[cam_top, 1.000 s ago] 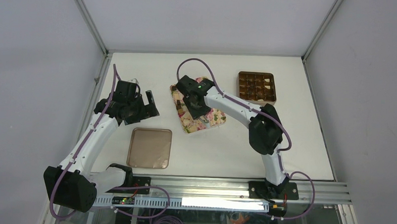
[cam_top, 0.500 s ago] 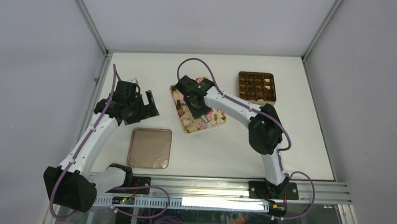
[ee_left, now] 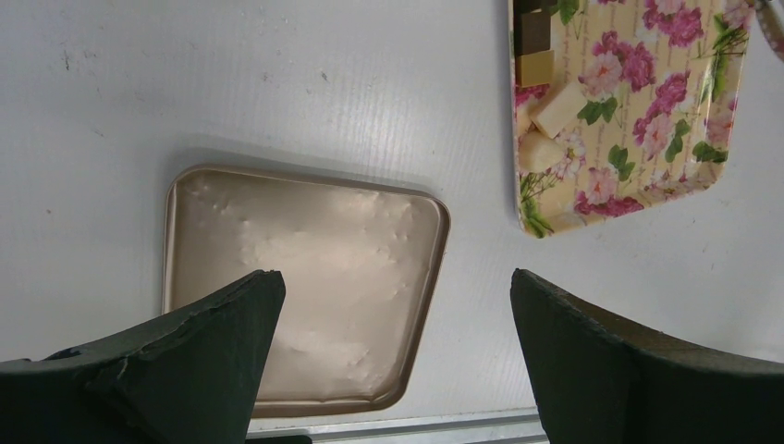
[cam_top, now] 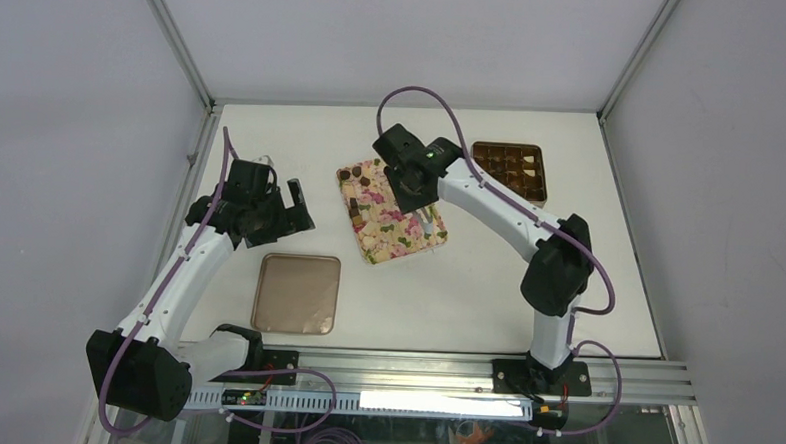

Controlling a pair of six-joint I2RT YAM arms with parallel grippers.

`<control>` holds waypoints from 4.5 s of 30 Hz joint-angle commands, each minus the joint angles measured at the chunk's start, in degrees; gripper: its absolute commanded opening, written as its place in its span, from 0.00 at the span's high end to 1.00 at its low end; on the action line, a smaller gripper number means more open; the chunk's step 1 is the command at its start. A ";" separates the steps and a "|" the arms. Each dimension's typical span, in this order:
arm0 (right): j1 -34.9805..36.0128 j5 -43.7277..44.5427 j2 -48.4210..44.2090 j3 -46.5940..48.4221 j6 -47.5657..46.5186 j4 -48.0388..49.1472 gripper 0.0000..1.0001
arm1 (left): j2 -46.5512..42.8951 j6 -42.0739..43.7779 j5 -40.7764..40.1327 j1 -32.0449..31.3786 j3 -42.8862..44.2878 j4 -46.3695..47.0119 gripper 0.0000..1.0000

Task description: Pack the chocolate

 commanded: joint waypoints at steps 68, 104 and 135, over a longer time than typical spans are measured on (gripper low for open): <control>-32.10 -7.78 1.77 8.40 -1.43 3.60 0.65 | 0.94 0.93 -1.59 1.29 2.23 1.61 0.01; 5.50 -14.56 -5.62 -9.00 7.05 6.63 0.61 | -2.88 -0.73 -1.14 1.38 -0.16 1.39 0.01; 11.12 -2.07 0.97 -3.14 1.78 -2.52 0.56 | -2.50 -0.50 -1.23 1.38 -0.42 1.48 0.01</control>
